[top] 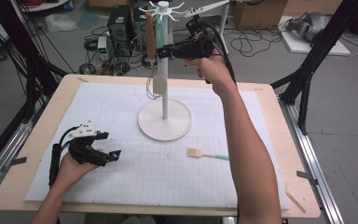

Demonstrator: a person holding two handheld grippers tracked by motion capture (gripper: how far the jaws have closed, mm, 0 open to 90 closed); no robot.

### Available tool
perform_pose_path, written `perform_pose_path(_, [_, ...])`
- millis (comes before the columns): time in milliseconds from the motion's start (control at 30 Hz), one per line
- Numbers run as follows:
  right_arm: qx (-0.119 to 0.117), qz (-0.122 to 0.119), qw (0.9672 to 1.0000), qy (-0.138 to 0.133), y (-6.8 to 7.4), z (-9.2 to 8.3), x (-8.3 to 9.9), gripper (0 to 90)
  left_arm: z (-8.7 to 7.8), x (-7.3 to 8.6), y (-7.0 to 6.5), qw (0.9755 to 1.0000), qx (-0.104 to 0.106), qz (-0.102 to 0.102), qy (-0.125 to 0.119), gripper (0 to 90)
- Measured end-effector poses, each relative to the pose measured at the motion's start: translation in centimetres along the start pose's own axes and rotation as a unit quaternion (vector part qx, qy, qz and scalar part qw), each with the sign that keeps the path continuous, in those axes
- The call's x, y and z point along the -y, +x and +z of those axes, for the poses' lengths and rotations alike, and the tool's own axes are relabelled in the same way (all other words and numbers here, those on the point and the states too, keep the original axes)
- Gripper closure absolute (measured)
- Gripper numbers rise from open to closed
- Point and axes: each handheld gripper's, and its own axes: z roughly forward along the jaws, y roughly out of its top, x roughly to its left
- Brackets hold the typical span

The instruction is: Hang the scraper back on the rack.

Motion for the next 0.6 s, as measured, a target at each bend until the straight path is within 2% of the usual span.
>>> perform_pose_path(600, [0.004,0.000,0.9999,-0.014,-0.08,-0.70,0.59,74.5,-0.11,-0.02,-0.02,1.0000,0.000,-0.001,-0.001,6.5])
